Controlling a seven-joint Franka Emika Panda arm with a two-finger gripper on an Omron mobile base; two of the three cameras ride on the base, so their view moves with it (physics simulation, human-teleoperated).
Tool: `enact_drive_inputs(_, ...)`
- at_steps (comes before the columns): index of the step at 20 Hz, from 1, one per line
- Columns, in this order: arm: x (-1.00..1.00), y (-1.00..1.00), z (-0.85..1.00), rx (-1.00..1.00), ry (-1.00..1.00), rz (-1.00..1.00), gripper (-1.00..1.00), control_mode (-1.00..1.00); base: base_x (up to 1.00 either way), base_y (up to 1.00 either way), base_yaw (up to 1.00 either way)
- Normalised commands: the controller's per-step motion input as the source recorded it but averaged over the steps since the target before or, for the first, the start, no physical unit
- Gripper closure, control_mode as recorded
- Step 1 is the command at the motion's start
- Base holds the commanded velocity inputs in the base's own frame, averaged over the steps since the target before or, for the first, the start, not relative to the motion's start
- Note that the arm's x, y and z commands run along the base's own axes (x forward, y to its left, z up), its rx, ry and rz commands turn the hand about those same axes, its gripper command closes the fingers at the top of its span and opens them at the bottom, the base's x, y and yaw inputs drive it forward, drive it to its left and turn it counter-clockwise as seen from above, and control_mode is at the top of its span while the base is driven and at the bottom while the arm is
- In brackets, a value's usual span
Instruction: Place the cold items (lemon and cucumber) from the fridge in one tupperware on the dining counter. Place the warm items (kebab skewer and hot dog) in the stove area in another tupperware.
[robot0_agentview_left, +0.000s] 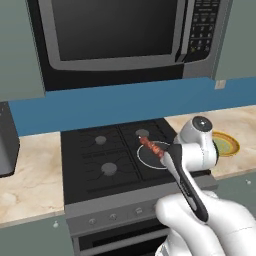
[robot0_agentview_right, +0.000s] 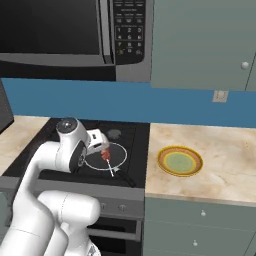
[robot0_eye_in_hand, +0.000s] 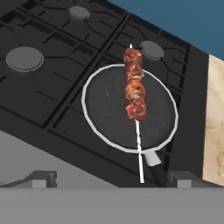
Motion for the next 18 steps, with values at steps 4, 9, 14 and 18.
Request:
enact_drive_inputs(4, 0.54, 0.0, -0.27, 0.04, 0.02, -0.01, -1.0, -1.0, 0.0, 0.0, 0.0)
enact_drive_inputs(9, 0.48, 0.0, -0.16, 0.0, 0.13, -0.05, -1.0, -1.0, 0.0, 0.0, 0.0)
enact_drive_inputs(14, 0.43, 0.02, -0.14, 0.0, 0.19, -0.07, -1.0, -1.0, 0.0, 0.0, 0.0)
enact_drive_inputs(18, 0.39, 0.0, -0.14, 0.0, 0.1, -0.02, -1.0, -1.0, 0.0, 0.0, 0.0)
